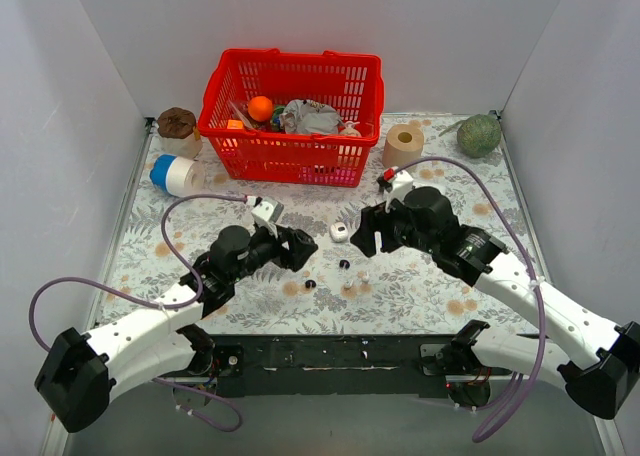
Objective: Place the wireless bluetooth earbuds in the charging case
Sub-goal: Pick up the charging case at the center of the board, then open the charging case, then pick up the earbud from the center of the board.
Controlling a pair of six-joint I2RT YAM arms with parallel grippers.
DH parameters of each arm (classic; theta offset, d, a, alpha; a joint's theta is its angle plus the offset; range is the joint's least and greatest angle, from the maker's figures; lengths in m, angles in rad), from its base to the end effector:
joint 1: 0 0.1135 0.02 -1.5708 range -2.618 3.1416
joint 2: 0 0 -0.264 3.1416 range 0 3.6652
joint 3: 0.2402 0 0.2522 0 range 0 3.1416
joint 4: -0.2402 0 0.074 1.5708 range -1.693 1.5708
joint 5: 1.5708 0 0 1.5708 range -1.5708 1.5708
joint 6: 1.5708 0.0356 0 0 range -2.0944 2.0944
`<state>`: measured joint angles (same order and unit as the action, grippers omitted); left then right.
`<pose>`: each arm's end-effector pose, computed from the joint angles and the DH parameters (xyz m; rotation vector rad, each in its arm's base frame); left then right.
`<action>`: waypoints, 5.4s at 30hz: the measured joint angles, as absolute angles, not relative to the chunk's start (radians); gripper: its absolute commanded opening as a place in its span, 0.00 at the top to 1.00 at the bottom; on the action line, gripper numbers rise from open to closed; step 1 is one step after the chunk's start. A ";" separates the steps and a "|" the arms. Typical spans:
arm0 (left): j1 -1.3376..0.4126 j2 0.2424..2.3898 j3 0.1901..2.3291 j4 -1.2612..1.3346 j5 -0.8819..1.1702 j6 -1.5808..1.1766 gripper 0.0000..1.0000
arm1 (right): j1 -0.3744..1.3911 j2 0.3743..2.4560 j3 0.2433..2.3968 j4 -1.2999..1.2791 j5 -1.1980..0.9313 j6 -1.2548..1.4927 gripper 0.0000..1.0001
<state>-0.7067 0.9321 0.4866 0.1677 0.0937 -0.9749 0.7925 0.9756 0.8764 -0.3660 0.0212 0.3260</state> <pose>0.1612 -0.1420 0.2440 -0.2014 2.0337 -1.2124 0.1547 0.1559 0.3184 -0.4730 2.0505 0.6699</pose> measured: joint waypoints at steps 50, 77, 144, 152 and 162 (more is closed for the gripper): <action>-1.059 0.955 0.308 0.651 -0.076 -0.492 1.00 | 0.950 1.238 1.122 -0.499 0.006 0.351 0.24; -1.071 0.903 0.287 0.640 -0.106 -0.498 1.00 | 0.925 1.141 1.084 -0.467 0.051 0.366 0.13; -1.091 0.915 0.319 0.634 -0.208 -0.594 0.02 | 0.964 1.248 1.164 -0.484 0.028 0.282 0.99; -1.080 0.912 0.358 0.521 -0.328 -0.652 0.02 | 0.960 1.199 1.263 -0.554 0.082 0.165 0.99; -0.800 0.676 0.404 0.388 0.212 -0.859 0.03 | 0.965 1.015 1.174 -0.531 0.101 -0.087 0.99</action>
<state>-0.8001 0.6758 0.4042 0.3878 0.2115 -0.8593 0.9646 1.0145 1.1744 -0.5308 0.1005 -0.0868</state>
